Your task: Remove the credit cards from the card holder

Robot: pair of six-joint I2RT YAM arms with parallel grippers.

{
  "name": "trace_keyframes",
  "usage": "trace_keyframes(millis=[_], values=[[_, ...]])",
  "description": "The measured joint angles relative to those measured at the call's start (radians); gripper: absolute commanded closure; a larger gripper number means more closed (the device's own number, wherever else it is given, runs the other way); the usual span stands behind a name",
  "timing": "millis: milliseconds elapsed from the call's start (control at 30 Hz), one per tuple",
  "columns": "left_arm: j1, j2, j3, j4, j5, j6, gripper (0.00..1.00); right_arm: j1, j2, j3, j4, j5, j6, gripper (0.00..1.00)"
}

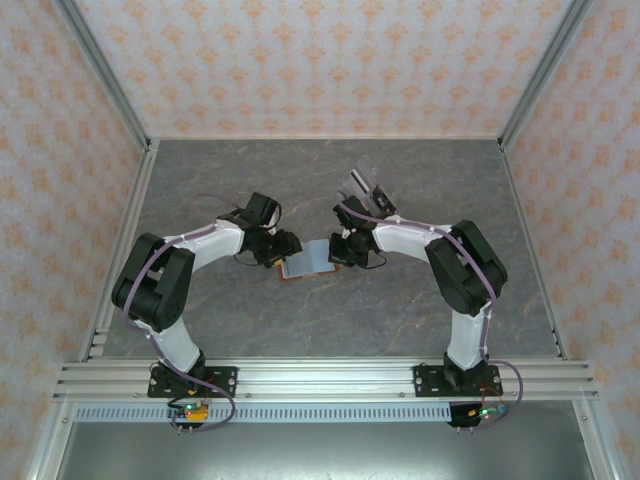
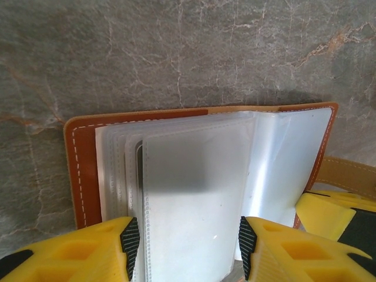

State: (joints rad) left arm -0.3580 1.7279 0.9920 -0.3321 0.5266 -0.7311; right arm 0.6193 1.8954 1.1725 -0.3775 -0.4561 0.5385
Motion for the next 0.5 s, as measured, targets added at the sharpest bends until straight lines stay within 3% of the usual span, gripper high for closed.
trace_keyframes(millis=[500], values=[[0.000, 0.018, 0.011, 0.034, 0.077, 0.000, 0.47, 0.000, 0.003, 0.004, -0.005, 0.006, 0.000, 0.89]])
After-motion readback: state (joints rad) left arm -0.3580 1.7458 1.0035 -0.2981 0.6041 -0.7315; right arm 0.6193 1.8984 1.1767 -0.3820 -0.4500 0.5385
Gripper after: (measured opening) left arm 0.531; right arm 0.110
